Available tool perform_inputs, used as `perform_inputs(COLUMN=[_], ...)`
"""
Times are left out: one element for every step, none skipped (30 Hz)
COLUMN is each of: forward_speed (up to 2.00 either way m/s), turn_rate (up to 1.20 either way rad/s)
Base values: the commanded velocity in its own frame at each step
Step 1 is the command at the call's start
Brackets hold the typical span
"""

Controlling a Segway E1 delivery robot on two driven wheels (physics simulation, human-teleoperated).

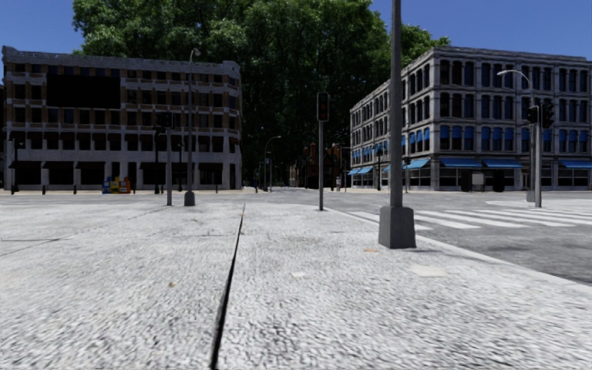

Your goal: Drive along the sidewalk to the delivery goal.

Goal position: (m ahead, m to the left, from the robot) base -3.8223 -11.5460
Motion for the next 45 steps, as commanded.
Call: perform_inputs(forward_speed=[2.0, 2.0, 2.0, 2.0, 2.0, 2.0, 2.0, 2.0, 2.0, 2.0, 2.0, 2.0, 2.0, 2.0, 2.0, 2.0, 2.0, 2.0, 2.0, 2.0, 2.0, 2.0, 2.0, 2.0, 2.0, 2.0, 2.0, 2.0, 2.0, 2.0, 2.0, 2.0, 2.0, 2.0, 2.0, 2.0, 2.0, 2.0, 2.0, 2.0, 2.0, 2.0, 2.0, 2.0, 2.0], turn_rate=[0.0, 0.0, 0.0, 0.0, 0.0, 0.0, 0.0, 0.0, 0.0, 0.0, 0.0, 0.0, 0.0, 0.0, 0.0, 0.0, 0.0, 0.0, 0.0, 0.0, 0.0, 0.0, 0.0, 0.0, 0.0, 0.0, 0.0, 0.0, 0.0, 0.0, 0.0, 0.0, 0.0, 0.0, 0.0, 0.0, 0.0, 0.0, 0.0, -0.01, -0.19, -0.27, -0.29, -0.29, -0.29])
